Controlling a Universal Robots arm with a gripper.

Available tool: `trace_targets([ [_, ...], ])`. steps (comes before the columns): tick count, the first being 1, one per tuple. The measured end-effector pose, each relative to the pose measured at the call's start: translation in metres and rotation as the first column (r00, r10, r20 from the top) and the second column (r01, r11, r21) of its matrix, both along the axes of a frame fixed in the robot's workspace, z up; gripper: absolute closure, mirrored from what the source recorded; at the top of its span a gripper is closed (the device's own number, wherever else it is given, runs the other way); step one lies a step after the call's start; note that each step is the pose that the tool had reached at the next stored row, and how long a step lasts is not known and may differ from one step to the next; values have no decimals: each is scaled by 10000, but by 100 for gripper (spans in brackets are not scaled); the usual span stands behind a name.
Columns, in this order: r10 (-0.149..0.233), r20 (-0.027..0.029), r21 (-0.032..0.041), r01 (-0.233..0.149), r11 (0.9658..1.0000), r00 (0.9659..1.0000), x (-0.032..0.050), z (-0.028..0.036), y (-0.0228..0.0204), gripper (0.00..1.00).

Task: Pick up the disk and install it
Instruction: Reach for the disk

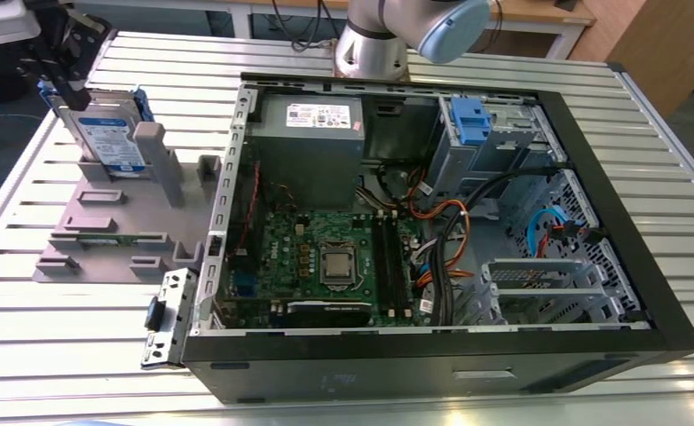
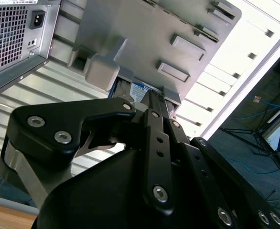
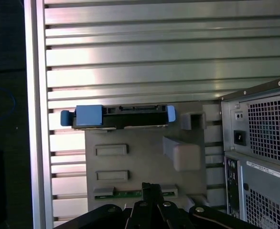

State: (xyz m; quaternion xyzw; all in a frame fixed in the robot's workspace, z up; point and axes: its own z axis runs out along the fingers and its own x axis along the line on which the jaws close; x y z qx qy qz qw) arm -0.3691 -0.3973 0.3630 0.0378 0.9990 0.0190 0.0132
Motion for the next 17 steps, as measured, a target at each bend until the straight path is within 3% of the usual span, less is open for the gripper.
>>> trace_targets([
  [17,0,0,0,0,10000,10000,-43,-8,0,89],
])
